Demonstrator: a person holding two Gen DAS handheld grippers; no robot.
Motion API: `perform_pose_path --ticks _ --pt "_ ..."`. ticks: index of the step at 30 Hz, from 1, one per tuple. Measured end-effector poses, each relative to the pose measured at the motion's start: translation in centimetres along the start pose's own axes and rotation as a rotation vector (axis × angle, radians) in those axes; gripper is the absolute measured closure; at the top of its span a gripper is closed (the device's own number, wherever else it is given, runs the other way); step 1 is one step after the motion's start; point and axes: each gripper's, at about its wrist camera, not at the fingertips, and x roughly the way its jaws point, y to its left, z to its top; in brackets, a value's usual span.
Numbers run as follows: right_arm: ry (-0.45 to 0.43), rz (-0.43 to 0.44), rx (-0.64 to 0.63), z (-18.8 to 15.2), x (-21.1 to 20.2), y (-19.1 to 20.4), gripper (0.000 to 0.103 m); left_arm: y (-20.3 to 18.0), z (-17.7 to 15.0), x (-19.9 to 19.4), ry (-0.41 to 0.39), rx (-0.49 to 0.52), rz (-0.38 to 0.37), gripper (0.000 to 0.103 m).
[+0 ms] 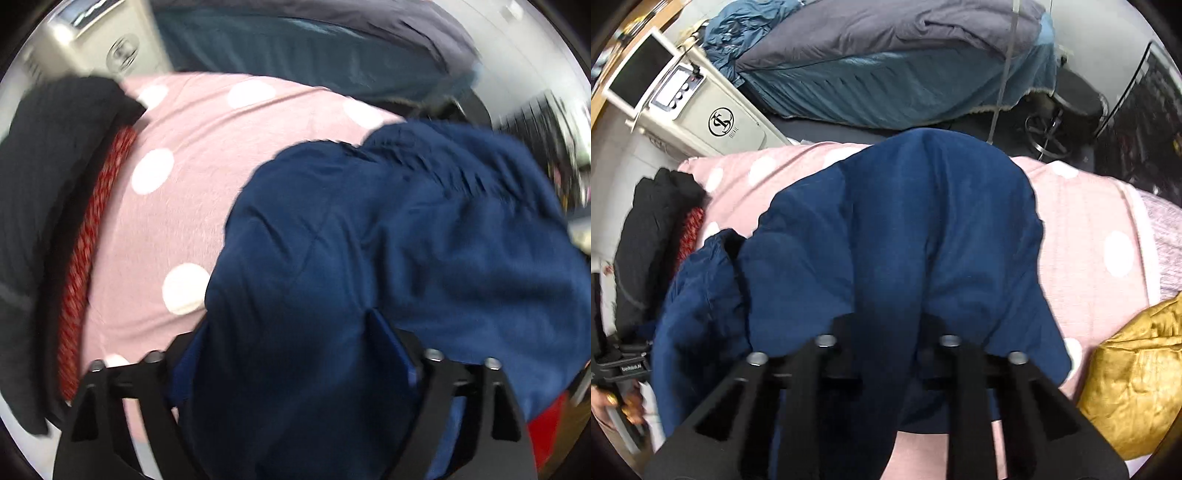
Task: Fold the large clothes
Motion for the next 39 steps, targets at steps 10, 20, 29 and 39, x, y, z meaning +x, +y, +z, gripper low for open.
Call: perform_pose_path --ticks 10,20,29,39 --pt "0.025 -0.09 -0.048 -14.6 -5.5 -3.2 0.092 -2.8 -8.0 -1.1 -0.031 0.196 0.115 0.061" --pt "0.445 -0.084 0.05 -32.7 2.5 -6.4 0.092 -2.8 -18.7 7.9 0.175 0.287 0.168 0.059" --pt "0.236 -0.117 0.102 -33.2 -2.1 -8.7 0.028 -1.4 -18.3 4.8 -0.017 0.239 0.125 0.027" --pt "-0.085 -0.144 0.021 -24.8 -11.6 -7.1 0.027 -2.8 -11.7 -0.3 -0.241 0.242 0.117 0.012"
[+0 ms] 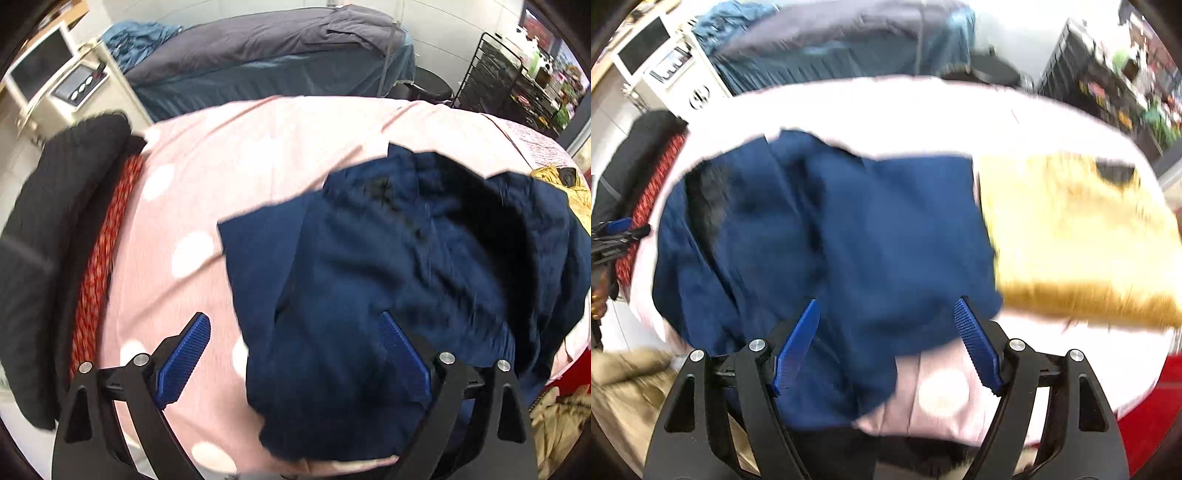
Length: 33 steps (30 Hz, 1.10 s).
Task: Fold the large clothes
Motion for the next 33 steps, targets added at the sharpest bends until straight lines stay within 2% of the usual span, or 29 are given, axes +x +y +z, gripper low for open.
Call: perform_pose_path --ticks 5,8,10,11,13,14,15,16,18,20,21,22,23,24,25,26,27,28,31,33 --pt "-0.068 0.064 -0.127 6.1 0.4 5.4 0.023 -0.4 4.3 1.8 -0.038 0.019 0.031 0.007" --pt "-0.063 0.112 -0.178 8.3 1.9 8.4 0.021 -1.1 6.8 3.7 0.023 -0.028 0.016 0.007" --pt "-0.013 0.132 -0.233 9.7 3.9 11.0 0.018 -1.0 7.6 5.5 0.076 -0.025 -0.001 0.007" --pt "0.009 0.129 -0.254 9.5 5.2 12.5 0.018 -1.3 8.0 6.6 0.114 -0.012 0.001 0.009" --pt "0.058 0.045 -0.314 9.4 8.1 14.0 0.019 -1.9 8.0 7.8 0.148 0.023 0.0 0.02" --pt "0.066 -0.005 -0.346 9.1 8.6 14.6 0.022 -2.3 7.6 7.8 0.157 0.04 -0.001 0.031" --pt "0.067 -0.088 -0.403 8.5 9.3 14.9 0.04 -2.7 7.3 8.0 0.166 0.065 0.002 0.041" --pt "0.066 -0.123 -0.43 7.8 9.3 14.6 0.047 -2.8 6.7 7.8 0.168 0.08 0.002 0.045" --pt "0.074 -0.111 -0.43 6.4 9.0 12.7 0.067 -3.1 5.5 7.5 0.17 0.108 -0.003 0.059" --pt "0.108 -0.077 -0.402 5.5 8.5 11.0 0.069 -3.2 4.2 7.0 0.175 0.13 -0.009 0.06" --pt "0.134 -0.027 -0.385 4.9 7.9 9.9 0.068 -3.1 3.9 6.7 0.171 0.141 -0.009 0.06" --pt "0.147 0.022 -0.372 4.6 7.5 9.4 0.057 -3.0 3.5 6.1 0.155 0.15 -0.01 0.06" --pt "0.15 0.071 -0.353 4.3 6.7 8.8 0.048 -2.6 3.3 5.4 0.137 0.147 -0.016 0.055" --pt "0.139 0.102 -0.326 4.3 5.6 7.7 0.027 -2.3 3.5 4.9 0.123 0.136 -0.025 0.042" --pt "0.11 0.111 -0.28 4.4 4.5 6.4 0.018 -1.7 3.9 4.2 0.101 0.117 -0.035 0.035" --pt "0.093 0.118 -0.249 4.6 3.6 5.4 0.018 -1.1 4.4 3.6 0.076 0.096 -0.045 0.022" --pt "0.082 0.131 -0.22 5.0 3.0 4.4 0.018 -0.1 5.5 2.8 0.037 0.068 -0.057 0.016" --pt "0.068 0.136 -0.183 5.6 2.4 2.9 0.018 0.4 6.5 2.5 0.015 0.053 -0.06 0.015" --pt "0.024 0.062 -0.079 8.1 2.3 -1.0 0.018 2.1 10.4 2.7 -0.023 0.028 -0.023 0.014" --pt "0.024 0.032 0.05 10.1 3.5 -4.7 0.018 2.9 13.1 3.9 -0.022 0.015 -0.023 0.014"
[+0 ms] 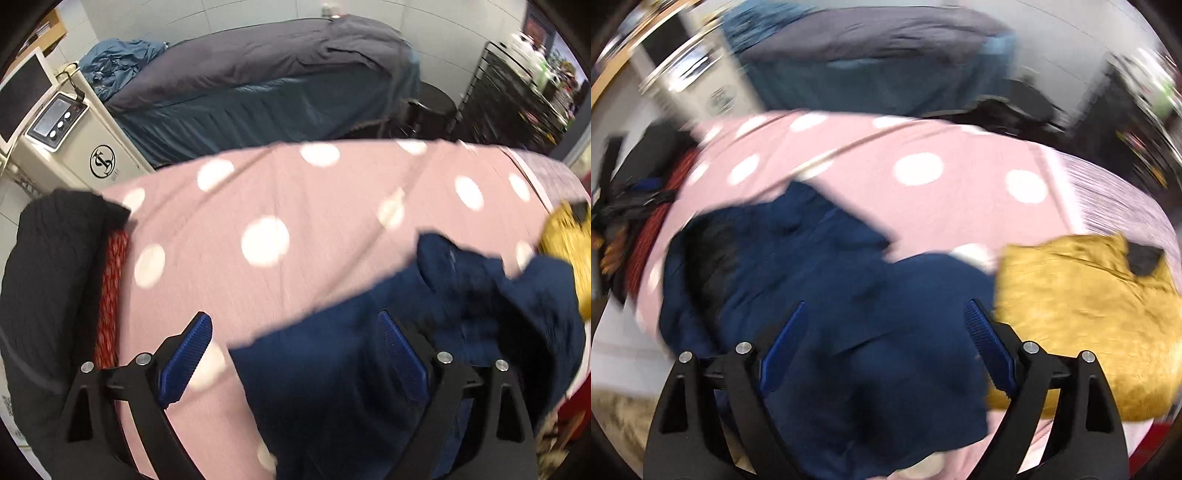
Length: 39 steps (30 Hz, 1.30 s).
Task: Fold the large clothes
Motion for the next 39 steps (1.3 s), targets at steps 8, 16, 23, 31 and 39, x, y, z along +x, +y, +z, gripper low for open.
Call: perform_pose_path --ticks 8,16,23,31,39 --pt "0.213 0.141 0.343 4.3 10.0 -9.1 0.018 -0.3 6.3 9.0 0.193 -0.026 -0.206 0.014" --pt "0.471 0.231 0.306 2.4 19.1 -8.5 0.018 -9.4 7.6 15.7 0.375 0.201 -0.4 0.014" --pt "0.443 0.252 0.2 1.4 16.9 -5.8 0.052 -15.9 5.3 19.0 0.477 0.364 -0.413 0.053" --pt "0.234 0.341 0.225 1.0 8.7 -3.8 0.075 -15.7 4.1 14.6 0.367 0.341 -0.365 0.089" --pt "-0.12 0.533 0.137 4.5 -7.6 -1.8 0.084 -8.9 6.3 -2.3 -0.004 0.184 -0.363 0.094"
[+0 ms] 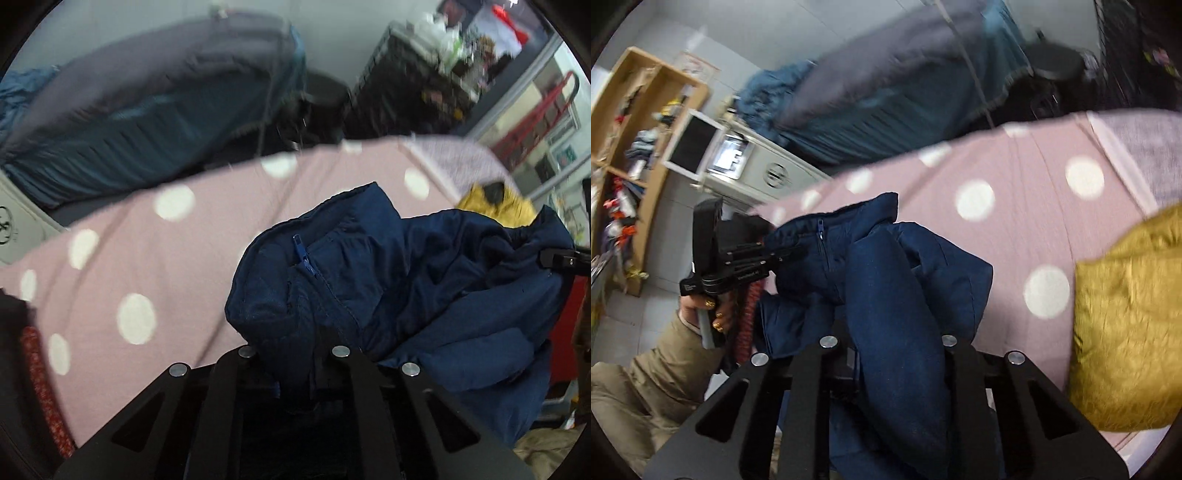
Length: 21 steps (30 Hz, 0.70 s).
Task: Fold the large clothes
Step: 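Raise the navy jacket high with both grippers to shake it out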
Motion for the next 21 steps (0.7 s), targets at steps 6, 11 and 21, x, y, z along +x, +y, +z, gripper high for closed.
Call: perform_pose_path --ticks 6,11,21 --pt "-0.256 0.198 -0.225 0.9 -9.9 10.2 0.086 -1.4 -1.1 -18.8 -0.395 -0.005 0.076 0.095" --pt "-0.418 0.345 -0.362 -0.9 -19.0 15.1 0.087 -5.3 -4.3 -31.0 -0.654 0.025 0.134 0.095" --pt "-0.546 0.654 -0.504 -6.5 -27.9 18.7 0.09 -12.5 -13.1 -44.0 -0.914 0.024 0.142 0.095"
